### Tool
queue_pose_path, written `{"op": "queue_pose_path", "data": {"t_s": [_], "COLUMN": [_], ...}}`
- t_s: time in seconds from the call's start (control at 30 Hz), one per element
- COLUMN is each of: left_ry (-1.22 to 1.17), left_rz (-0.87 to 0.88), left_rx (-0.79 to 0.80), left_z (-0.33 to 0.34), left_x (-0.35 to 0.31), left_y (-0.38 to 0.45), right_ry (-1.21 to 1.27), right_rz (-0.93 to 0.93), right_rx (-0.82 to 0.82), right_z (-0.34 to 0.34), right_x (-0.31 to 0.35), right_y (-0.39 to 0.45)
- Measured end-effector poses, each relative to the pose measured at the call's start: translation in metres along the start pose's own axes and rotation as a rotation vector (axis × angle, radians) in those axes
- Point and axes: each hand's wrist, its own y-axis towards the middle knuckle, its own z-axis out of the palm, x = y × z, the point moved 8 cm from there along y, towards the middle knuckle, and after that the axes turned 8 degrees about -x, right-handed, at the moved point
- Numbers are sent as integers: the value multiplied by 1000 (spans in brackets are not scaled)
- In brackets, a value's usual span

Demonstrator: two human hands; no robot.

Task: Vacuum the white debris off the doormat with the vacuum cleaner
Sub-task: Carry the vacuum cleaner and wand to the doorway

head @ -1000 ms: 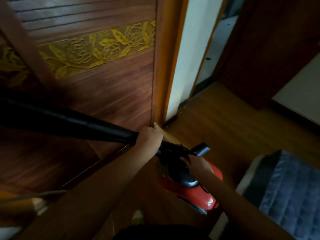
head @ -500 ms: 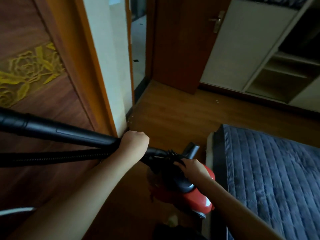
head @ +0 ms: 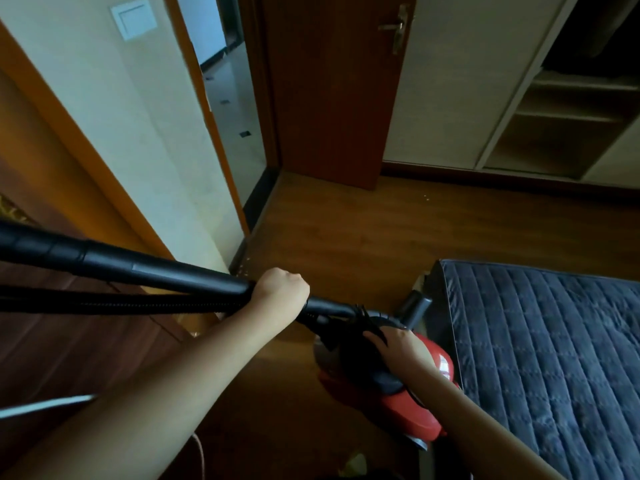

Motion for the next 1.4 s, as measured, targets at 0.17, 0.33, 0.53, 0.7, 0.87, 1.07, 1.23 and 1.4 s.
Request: {"op": "queue_pose_path", "data": {"t_s": [0.17,0.33,0.53,0.7,0.87,1.07,1.23,1.4], "left_ry": [-33,-125,-235,-288,-324,-427,-482,-473], "left_rz": [-27,-38,-2,31,35,12,-23,-40], "left_rx": [-59,-55,-61,-109,-95,-11,44,52], "left_z": [-5,1,13,13,1,-7,-13,-39], "left_x": [17,48,96,142,166,172,165,157], "left_y": [39,81,143,201,259,331,404,483], "right_ry": [-25,-117,2,69,112,47,-45,-15], "right_rz": [-12,-74,60,113,129,133,91,76], "right_rx": [-17,47,16,-27,-80,-90,-8,-21], "right_z": [-15,-15,-24,-36,-65,-97,-117,-143], "right_x": [3,14,36,53,69,55,27,-10], "right_y": [49,103,169,221,267,334,401,472]}}
